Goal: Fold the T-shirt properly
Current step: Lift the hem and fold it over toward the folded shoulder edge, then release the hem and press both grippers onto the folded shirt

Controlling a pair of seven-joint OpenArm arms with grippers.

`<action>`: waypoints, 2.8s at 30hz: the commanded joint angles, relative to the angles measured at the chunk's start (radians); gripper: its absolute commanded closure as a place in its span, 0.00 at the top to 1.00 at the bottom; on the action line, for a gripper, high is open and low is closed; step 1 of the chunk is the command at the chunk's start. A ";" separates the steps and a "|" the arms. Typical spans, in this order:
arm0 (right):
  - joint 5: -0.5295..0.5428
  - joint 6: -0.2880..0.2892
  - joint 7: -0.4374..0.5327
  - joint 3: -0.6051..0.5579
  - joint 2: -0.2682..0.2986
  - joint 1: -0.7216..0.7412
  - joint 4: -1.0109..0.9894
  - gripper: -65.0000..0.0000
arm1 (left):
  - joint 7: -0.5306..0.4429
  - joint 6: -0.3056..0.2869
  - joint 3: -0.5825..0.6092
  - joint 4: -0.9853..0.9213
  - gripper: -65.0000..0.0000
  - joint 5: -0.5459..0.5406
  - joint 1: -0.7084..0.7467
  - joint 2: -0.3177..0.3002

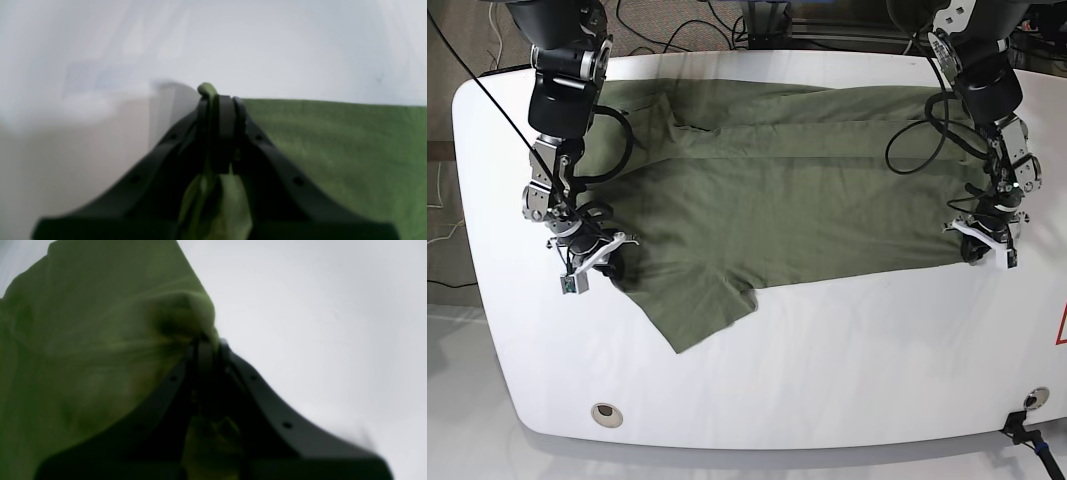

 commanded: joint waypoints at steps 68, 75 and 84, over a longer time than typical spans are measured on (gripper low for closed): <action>0.009 0.007 -0.244 0.217 -0.019 -0.884 0.956 0.26 | 0.115 -0.003 -0.095 0.870 0.08 -0.082 0.805 0.016; 0.009 0.007 -0.244 0.226 -0.014 -0.886 0.983 0.33 | 0.115 -0.002 -0.096 0.870 0.68 -0.069 0.804 0.011; 0.014 0.030 -0.248 0.301 -0.020 -0.881 1.073 0.33 | 0.112 -0.005 -0.145 0.987 0.70 -0.126 0.770 0.019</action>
